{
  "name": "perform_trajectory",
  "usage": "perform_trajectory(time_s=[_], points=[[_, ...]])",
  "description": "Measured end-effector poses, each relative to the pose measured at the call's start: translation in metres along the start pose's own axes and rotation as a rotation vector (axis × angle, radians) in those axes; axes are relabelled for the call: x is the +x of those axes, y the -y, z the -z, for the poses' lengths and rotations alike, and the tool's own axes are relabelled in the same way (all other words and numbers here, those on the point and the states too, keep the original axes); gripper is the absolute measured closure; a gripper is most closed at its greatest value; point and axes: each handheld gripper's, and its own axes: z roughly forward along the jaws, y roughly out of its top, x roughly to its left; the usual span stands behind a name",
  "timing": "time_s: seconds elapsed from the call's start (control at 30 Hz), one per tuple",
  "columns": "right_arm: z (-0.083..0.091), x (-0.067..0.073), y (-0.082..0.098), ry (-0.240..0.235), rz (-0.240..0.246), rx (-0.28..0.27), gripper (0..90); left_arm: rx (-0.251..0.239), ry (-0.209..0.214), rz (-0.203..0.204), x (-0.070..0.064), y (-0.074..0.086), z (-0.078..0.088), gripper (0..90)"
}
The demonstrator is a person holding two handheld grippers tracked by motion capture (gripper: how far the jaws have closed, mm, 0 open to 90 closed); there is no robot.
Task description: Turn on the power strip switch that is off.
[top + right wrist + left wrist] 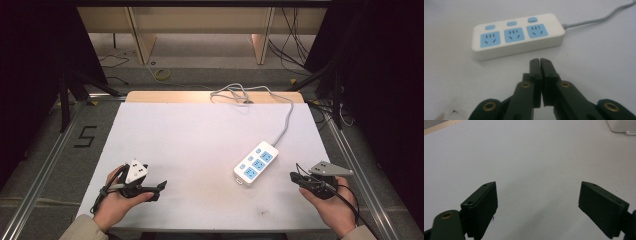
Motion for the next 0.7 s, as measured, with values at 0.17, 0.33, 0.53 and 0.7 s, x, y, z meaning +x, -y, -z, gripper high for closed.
perform_trajectory(time_s=[0.17, 0.33, 0.53, 0.7], points=[[0.0, 0.0, -0.003, -0.002, 0.006, 0.011, 90.0, -0.001, 0.004, 0.001, 0.0, 0.0, 0.0, 15.3], [-0.001, 0.0, -0.005, -0.01, 0.005, 0.016, 90.0, -0.006, -0.001, 0.01, 0.0, -0.001, -0.002, 15.5], [-0.002, -0.001, -0.01, -0.017, 0.006, 0.023, 90.0, -0.006, -0.001, 0.008, 0.0, -0.002, -0.002, 15.5], [-0.003, -0.001, -0.015, -0.02, 0.008, 0.023, 90.0, -0.005, -0.001, 0.008, 0.0, -0.002, -0.002, 15.5]])
